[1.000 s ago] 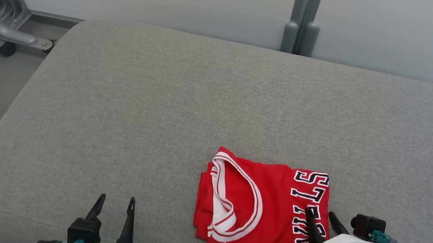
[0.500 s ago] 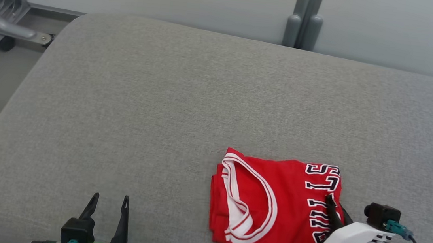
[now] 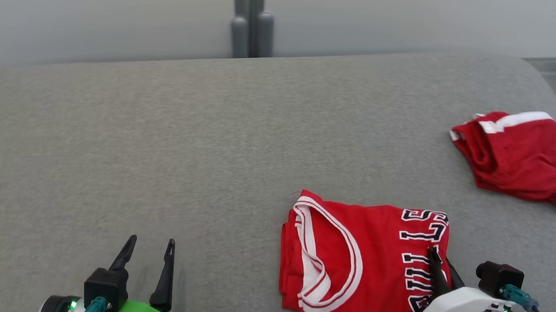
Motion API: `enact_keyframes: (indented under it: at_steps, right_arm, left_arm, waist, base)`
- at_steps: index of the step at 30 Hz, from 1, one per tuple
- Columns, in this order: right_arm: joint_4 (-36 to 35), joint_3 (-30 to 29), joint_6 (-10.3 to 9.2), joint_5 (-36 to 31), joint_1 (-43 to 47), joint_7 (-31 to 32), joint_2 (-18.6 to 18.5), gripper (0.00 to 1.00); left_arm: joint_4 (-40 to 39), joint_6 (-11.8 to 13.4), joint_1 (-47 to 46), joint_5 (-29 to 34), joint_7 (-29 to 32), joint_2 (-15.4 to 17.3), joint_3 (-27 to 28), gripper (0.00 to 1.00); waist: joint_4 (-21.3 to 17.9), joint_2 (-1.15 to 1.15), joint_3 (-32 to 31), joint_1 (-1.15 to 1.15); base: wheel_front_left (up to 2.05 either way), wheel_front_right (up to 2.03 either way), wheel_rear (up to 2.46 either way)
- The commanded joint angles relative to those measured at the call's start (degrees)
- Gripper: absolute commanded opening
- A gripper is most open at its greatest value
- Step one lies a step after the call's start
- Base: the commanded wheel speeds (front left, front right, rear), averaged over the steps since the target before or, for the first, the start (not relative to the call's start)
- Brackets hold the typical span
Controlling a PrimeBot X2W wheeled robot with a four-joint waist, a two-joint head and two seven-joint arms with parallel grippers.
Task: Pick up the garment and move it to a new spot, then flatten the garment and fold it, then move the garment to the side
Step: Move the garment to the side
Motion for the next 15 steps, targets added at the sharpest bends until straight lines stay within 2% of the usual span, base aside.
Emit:
enact_keyframes:
  at_steps: [1,4,8,15]
  right_arm:
    - [-0.39,0.28,-0.12,-0.39,0.17,0.0,-0.2,0.0]
    - [-0.8,1.56,-0.11,-0.07,-0.26,0.0,0.04,0.0]
    - [-1.39,3.56,-0.11,0.49,-0.83,0.0,0.35,0.0]
    - [-2.93,6.07,-0.1,1.06,-2.93,0.0,0.85,0.0]
  left_arm:
    - [-0.19,0.22,-1.02,-0.31,0.07,0.16,-0.3,1.0]
    - [-0.39,0.22,-1.53,-0.18,0.07,0.18,-0.5,1.0]
    - [-0.33,-0.28,-2.38,0.32,0.07,0.19,-0.95,1.0]
    - [-0.4,-0.8,-3.74,1.55,0.08,0.22,-1.13,1.0]
  waist:
    - [-13.57,0.0,-0.15,0.0]
    - [-17.57,0.0,0.56,0.0]
    - [-20.84,0.0,1.41,0.0]
    - [-21.1,0.0,4.09,0.0]
  base:
    - [0.0,0.0,0.0]
    - [0.0,0.0,0.0]
    - [0.0,0.0,0.0]
    - [0.0,0.0,0.0]
